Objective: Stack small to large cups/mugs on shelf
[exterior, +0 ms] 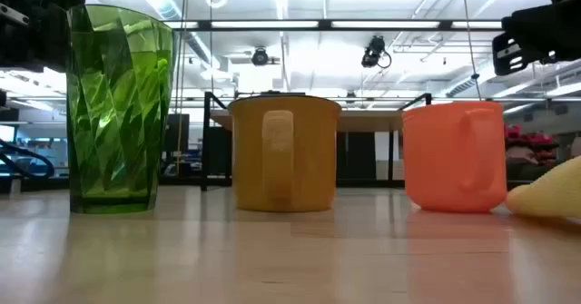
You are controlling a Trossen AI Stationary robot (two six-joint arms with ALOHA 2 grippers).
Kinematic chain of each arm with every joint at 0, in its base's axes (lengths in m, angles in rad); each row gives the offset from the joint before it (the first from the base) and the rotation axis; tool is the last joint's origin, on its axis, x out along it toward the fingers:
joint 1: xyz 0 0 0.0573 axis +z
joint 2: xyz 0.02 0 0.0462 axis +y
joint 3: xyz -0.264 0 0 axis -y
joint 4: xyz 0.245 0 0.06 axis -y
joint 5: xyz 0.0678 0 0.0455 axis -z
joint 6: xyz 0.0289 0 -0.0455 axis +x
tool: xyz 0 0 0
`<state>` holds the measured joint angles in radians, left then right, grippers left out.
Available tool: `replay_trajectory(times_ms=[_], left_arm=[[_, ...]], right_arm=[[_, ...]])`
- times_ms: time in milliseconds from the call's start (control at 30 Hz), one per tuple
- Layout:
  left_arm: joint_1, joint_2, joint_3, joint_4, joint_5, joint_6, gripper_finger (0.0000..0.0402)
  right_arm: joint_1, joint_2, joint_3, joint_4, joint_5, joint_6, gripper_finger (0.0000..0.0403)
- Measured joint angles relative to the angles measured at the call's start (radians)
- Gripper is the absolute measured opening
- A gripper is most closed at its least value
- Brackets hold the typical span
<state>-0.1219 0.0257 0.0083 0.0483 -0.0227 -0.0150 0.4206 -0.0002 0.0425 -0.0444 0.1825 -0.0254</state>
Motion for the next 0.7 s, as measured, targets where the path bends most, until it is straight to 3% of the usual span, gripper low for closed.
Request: replay_trajectory(times_ms=[700], left_arm=[[0.0,0.0,0.0,0.0,0.0,0.0,0.0026]], right_arm=[[0.0,0.0,0.0,0.0,0.0,0.0,0.0055]])
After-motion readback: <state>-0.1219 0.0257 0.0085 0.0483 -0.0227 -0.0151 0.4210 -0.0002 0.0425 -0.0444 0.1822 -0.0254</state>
